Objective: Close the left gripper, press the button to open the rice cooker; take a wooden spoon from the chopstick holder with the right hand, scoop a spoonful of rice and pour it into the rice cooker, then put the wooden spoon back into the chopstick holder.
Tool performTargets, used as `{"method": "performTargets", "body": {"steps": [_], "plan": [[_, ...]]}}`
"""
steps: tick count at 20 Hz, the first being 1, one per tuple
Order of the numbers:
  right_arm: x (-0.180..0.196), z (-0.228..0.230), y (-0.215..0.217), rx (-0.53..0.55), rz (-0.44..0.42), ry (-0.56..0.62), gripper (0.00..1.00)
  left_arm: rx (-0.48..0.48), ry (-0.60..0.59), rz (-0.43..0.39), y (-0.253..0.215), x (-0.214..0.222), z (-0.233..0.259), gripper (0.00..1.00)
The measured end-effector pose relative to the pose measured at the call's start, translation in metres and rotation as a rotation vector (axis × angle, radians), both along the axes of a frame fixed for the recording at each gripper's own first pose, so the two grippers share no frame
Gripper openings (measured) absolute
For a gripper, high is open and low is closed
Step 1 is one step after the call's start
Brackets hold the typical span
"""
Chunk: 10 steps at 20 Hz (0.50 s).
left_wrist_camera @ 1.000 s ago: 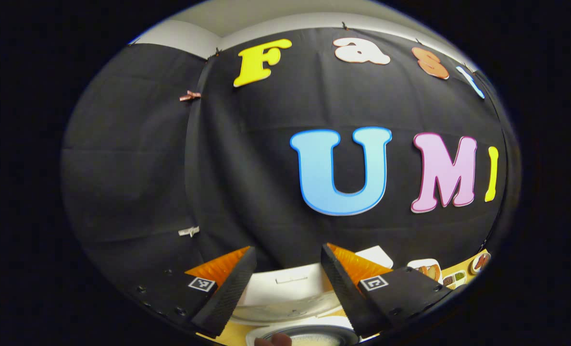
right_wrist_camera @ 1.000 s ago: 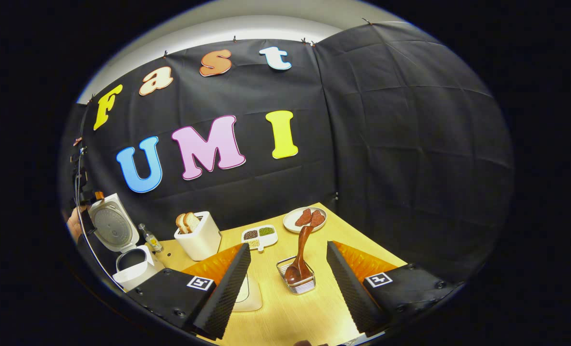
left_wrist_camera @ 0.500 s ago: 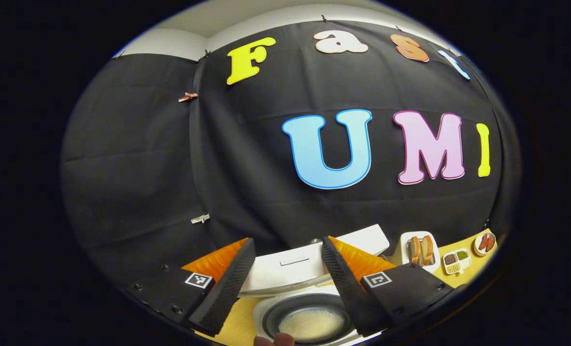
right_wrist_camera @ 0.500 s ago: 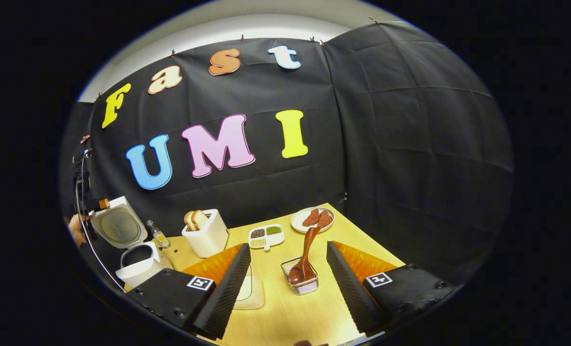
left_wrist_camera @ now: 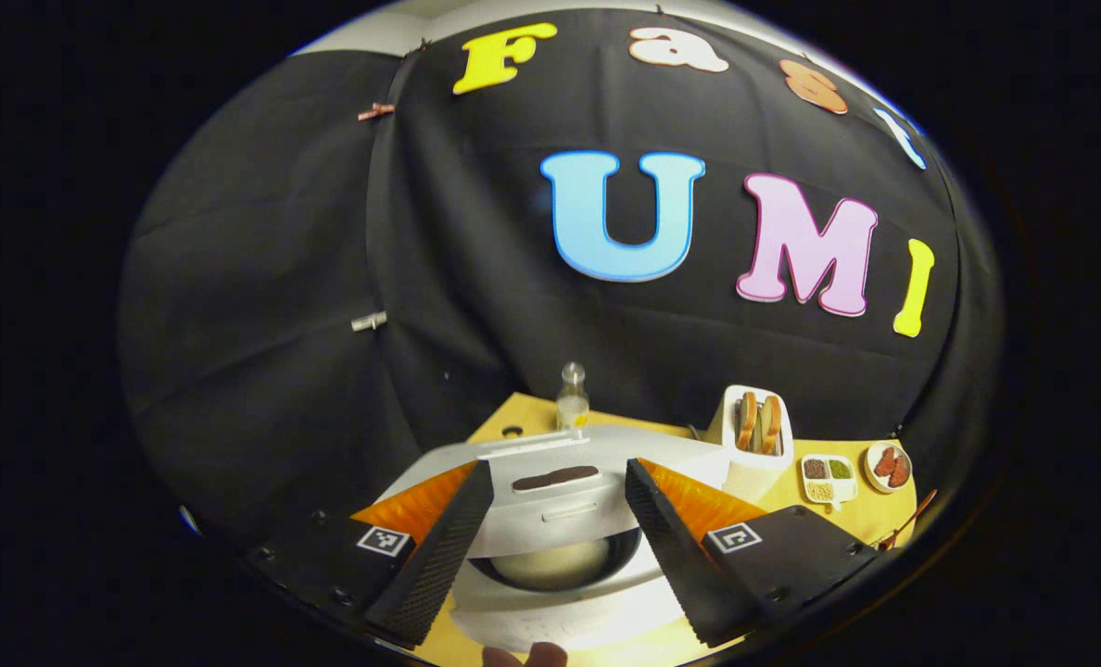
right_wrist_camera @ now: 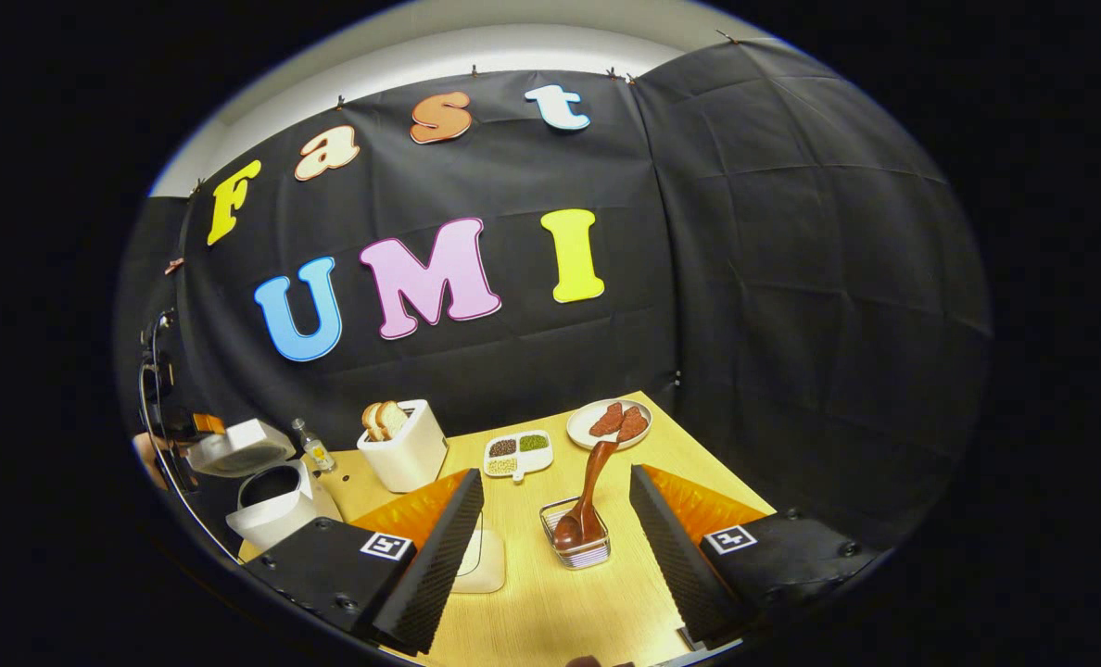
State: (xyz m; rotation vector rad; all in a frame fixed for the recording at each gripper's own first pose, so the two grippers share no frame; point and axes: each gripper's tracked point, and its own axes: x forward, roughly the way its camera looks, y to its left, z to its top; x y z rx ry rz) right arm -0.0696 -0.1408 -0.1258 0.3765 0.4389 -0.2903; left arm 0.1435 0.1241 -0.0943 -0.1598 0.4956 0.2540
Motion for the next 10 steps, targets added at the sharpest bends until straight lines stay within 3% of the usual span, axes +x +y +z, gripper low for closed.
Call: {"method": "performTargets", "body": {"steps": [4, 8, 10], "plan": [[-0.004, -0.006, -0.003, 0.023, -0.003, 0.009, 0.98, -0.012, 0.04, -0.004, -0.009, -0.008, -0.025, 1.0], [-0.006, -0.012, -0.005, 0.039, -0.011, 0.017, 0.99, -0.106, 0.096, 0.033, -0.008, -0.013, -0.053, 1.0], [-0.006, -0.013, -0.005, 0.04, -0.009, 0.019, 0.98, -0.079, 0.123, 0.045, -0.002, -0.015, -0.069, 0.99]]}}
